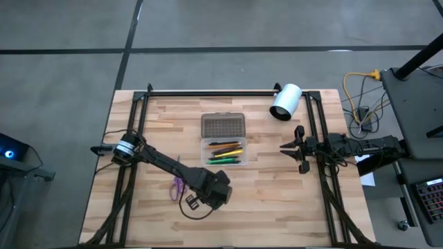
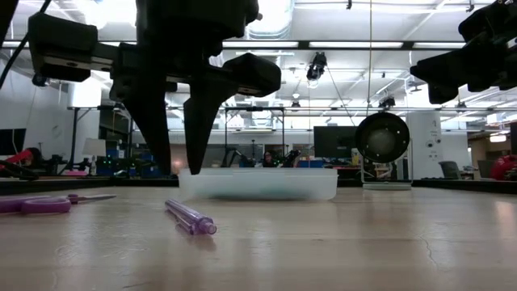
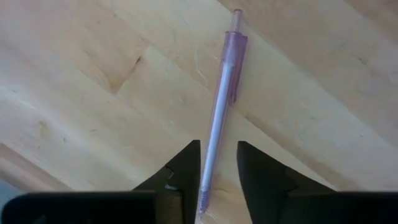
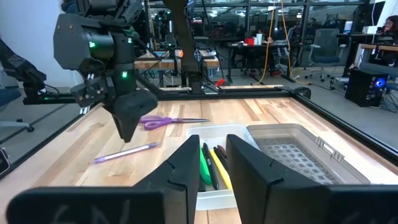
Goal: Pick & place school supplies into a supply box
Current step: Put the purple pen into the supply box
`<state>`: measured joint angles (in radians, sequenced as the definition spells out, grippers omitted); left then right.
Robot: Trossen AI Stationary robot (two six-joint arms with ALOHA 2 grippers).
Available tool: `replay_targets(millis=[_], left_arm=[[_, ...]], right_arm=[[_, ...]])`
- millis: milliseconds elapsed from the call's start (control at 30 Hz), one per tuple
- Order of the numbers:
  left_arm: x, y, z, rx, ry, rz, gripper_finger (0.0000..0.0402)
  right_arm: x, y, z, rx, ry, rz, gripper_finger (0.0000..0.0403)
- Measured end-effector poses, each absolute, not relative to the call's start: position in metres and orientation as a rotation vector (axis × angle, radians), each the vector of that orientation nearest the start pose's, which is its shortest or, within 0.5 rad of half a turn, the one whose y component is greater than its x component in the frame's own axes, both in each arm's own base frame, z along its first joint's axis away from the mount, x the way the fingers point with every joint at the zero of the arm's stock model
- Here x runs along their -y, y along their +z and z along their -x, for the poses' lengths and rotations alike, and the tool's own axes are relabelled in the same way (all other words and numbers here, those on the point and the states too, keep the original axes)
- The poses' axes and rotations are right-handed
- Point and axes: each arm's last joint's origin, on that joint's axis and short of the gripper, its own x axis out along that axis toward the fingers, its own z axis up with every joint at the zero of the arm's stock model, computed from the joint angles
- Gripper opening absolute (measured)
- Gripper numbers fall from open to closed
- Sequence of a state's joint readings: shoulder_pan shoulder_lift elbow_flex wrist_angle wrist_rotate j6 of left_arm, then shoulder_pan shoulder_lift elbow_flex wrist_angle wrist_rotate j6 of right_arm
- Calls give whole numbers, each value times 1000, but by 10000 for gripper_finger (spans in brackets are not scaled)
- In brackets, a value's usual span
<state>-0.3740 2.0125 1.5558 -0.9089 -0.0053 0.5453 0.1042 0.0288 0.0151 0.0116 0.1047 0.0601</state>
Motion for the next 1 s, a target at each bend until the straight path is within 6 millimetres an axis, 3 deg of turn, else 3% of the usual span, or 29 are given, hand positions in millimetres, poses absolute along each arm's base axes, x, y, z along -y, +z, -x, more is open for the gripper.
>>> replay_targets(millis=[533,1000], left_arm=[[139,184,-372,-1264,-680,-727,102],[134,164,-366,-1277,-672,-727,102]], right_arm=[[-7,168,-98,-2,-1,-60,72],[-7,168,-98,-2,-1,-60,80]])
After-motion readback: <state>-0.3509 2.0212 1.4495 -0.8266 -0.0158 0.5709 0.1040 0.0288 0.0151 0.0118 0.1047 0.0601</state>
